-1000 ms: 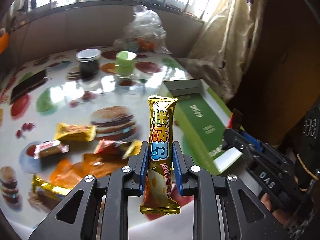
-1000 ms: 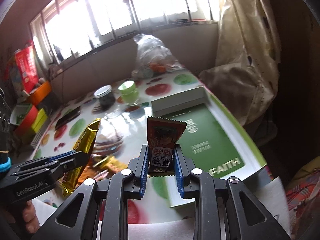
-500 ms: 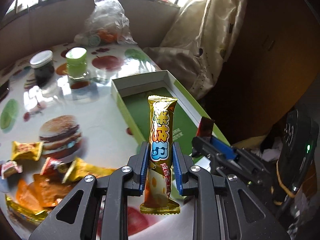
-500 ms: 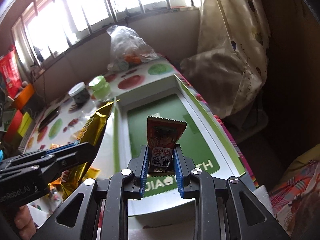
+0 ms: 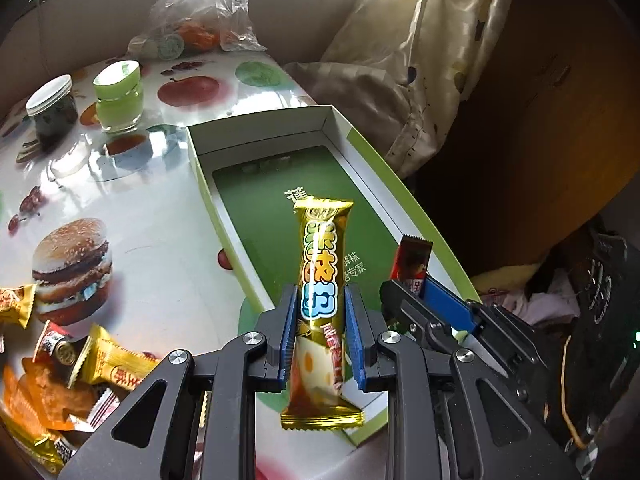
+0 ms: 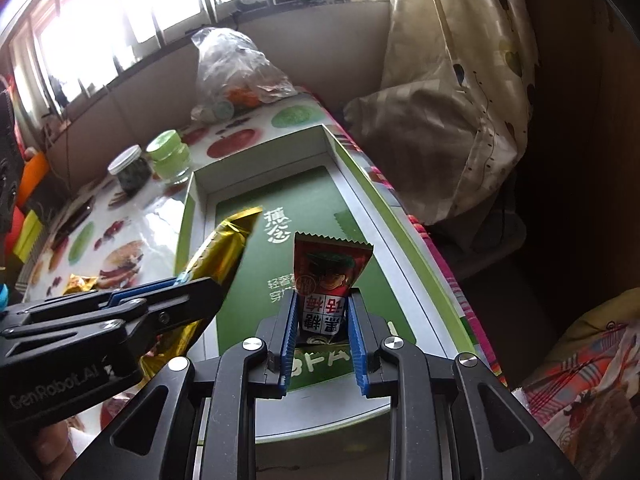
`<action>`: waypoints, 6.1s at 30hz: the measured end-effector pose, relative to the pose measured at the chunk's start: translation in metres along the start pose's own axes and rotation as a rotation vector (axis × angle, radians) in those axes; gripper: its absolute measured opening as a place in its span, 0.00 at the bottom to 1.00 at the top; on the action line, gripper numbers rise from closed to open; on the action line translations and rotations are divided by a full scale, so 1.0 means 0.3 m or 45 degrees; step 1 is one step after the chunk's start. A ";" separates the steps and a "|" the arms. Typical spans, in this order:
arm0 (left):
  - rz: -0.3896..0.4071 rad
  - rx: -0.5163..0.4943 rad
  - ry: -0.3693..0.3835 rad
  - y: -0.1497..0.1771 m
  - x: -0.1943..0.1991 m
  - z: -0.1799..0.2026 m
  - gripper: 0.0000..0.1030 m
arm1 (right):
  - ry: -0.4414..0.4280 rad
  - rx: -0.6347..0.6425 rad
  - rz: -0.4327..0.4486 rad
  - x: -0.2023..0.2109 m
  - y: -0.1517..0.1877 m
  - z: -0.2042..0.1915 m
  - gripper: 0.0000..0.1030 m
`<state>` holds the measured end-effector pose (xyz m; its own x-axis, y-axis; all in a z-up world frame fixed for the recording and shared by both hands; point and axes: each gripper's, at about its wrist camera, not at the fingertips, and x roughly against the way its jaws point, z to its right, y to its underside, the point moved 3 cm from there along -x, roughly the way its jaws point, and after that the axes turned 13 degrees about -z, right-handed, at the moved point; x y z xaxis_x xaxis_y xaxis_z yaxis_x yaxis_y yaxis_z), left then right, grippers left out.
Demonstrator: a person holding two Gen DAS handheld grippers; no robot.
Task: Organize snacks
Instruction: 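Carry the yellow bar and red packet with both tools over the green box, then open the left tool to drop the yellow bar while the right tool releases the red packet, then move both open tools back over the snack pile, then grasp the white-and-red candy with the right tool while the left tool grasps the gold bar, then carry the gold bar and white candy with both tools into the green box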
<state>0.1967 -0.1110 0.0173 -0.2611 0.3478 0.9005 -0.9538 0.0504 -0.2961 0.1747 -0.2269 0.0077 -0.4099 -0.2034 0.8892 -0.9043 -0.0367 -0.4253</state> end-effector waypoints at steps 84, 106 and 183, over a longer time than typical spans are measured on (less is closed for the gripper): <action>0.137 0.711 -0.213 0.525 0.353 -0.729 0.50 | -0.213 0.548 -0.154 -0.050 0.235 -0.587 0.21; 0.097 0.467 -0.284 0.394 0.259 -0.664 0.50 | -0.207 0.495 -0.144 -0.046 0.239 -0.569 0.19; 0.226 0.157 -0.170 0.220 0.328 -0.325 0.24 | -0.113 0.259 0.092 0.154 0.097 -0.338 0.18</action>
<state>0.1224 0.0180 0.0553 -0.4355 0.2135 0.8745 -0.9001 -0.1181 -0.4194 0.1172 -0.1380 0.0536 -0.4526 -0.2974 0.8407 -0.8267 -0.2133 -0.5206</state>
